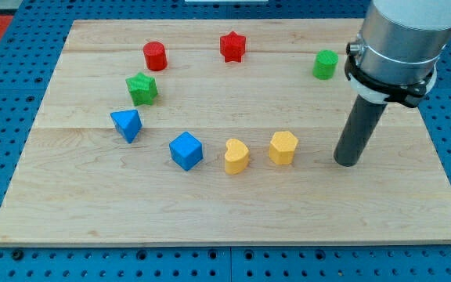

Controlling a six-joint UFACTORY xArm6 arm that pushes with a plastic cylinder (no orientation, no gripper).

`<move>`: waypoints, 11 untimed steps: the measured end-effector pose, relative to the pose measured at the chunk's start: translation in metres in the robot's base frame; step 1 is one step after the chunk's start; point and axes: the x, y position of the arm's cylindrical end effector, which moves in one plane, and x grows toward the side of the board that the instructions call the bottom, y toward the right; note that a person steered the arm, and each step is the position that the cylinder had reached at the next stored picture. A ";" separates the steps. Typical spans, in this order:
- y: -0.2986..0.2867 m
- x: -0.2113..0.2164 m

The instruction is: Move the green circle close to the red star

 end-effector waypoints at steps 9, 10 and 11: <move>-0.046 -0.222; -0.046 -0.226; -0.067 -0.253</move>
